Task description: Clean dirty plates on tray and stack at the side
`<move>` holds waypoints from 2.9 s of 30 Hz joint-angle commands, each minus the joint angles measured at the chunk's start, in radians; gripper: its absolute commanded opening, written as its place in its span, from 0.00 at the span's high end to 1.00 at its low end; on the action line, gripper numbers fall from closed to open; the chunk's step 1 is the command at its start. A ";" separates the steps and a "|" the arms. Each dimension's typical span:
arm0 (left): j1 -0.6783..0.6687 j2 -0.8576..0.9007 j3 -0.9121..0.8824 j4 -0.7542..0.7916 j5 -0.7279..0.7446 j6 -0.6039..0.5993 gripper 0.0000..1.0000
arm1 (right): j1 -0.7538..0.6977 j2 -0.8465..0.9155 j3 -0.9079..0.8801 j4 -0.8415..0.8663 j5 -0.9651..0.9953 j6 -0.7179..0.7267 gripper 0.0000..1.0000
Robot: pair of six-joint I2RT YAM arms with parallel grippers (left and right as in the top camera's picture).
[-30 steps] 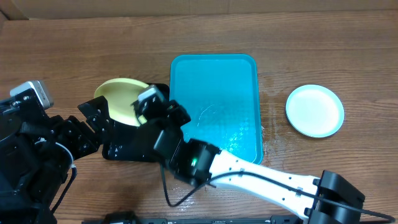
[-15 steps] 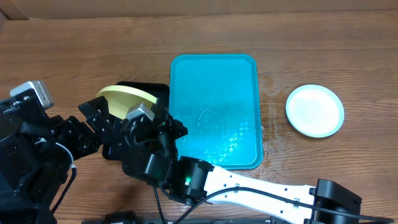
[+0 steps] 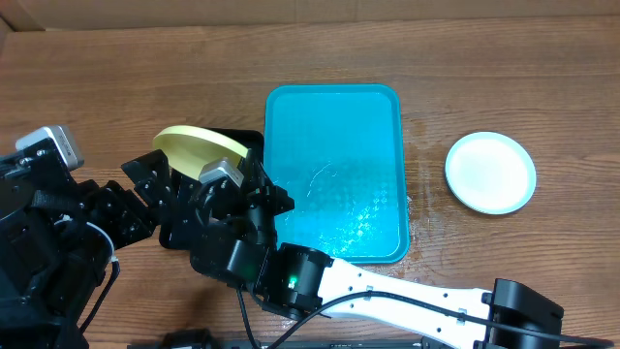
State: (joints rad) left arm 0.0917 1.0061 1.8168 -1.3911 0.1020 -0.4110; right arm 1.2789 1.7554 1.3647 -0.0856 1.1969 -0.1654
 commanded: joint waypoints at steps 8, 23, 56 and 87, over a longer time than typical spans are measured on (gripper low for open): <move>0.000 0.002 0.012 0.003 0.010 0.019 0.00 | -0.111 -0.018 0.011 -0.122 -0.150 0.321 0.96; 0.000 0.002 0.012 0.003 0.010 0.019 0.00 | -0.872 -0.236 0.011 -0.475 -1.376 0.763 0.96; 0.000 0.002 0.012 0.003 0.010 0.019 0.00 | -1.685 -0.155 -0.120 -1.024 -1.625 0.455 0.57; 0.000 0.133 -0.044 -0.126 0.009 0.145 0.00 | -0.975 -0.352 -0.120 -0.978 -1.579 0.450 0.51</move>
State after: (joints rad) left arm 0.0917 1.0561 1.8095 -1.4784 0.1337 -0.3340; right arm 0.3019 1.4029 1.2343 -1.0664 -0.3927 0.2699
